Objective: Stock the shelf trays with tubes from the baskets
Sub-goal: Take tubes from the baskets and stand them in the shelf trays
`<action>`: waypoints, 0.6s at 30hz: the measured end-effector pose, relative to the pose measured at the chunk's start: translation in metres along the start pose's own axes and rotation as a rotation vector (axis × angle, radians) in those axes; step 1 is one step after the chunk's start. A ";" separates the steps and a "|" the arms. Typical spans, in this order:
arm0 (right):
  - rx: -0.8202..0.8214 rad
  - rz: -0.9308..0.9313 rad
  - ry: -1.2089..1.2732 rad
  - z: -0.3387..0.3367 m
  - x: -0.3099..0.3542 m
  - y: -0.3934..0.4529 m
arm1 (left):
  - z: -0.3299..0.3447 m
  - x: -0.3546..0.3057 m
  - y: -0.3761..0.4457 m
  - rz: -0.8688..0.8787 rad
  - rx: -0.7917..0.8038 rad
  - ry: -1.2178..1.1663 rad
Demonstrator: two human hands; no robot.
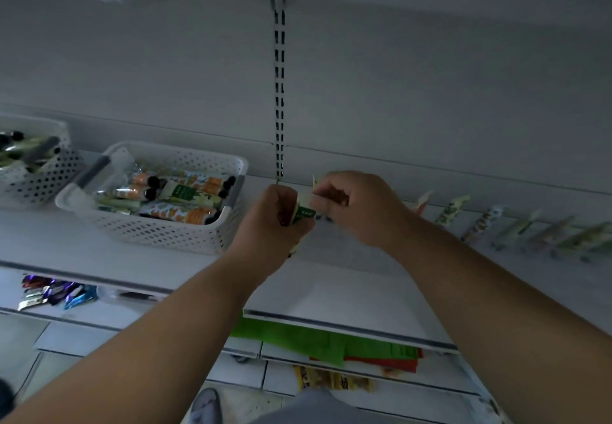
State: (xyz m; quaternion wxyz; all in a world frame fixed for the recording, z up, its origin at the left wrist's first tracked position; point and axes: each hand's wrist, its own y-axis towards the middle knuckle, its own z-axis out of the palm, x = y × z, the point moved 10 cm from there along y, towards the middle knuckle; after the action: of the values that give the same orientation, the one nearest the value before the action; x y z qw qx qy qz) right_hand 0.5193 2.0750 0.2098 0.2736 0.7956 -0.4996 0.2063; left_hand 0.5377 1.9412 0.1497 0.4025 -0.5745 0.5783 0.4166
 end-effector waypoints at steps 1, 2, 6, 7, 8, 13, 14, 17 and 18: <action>0.037 0.008 -0.006 0.003 0.001 -0.001 | 0.002 -0.004 0.001 0.011 0.004 -0.016; 0.038 0.016 -0.008 0.002 0.001 -0.001 | 0.004 -0.007 0.002 0.029 0.008 -0.024; -0.110 0.052 -0.104 -0.023 -0.007 0.003 | 0.005 0.006 0.004 0.173 0.017 0.229; -0.149 0.062 -0.152 -0.029 -0.009 0.004 | 0.008 0.018 0.004 0.182 0.033 0.368; -0.175 0.070 -0.195 -0.033 -0.011 0.005 | 0.011 0.031 0.004 0.158 0.060 0.482; -0.140 0.090 -0.317 -0.020 -0.019 0.012 | 0.028 0.062 0.000 0.194 0.125 0.794; -0.130 0.086 -0.337 -0.015 -0.020 0.013 | 0.029 0.060 -0.002 0.231 0.116 0.827; -0.106 0.088 -0.388 -0.005 -0.021 0.019 | 0.033 0.057 -0.005 0.302 0.110 0.884; -0.070 0.091 -0.419 0.001 -0.021 0.022 | 0.034 0.057 -0.005 0.307 0.110 0.888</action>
State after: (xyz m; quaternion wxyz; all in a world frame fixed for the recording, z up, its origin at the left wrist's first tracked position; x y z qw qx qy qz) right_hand 0.4907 2.0811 0.2019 0.1818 0.7877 -0.5878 0.0309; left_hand 0.5415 1.9546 0.0849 0.0798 -0.5828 0.7939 0.1540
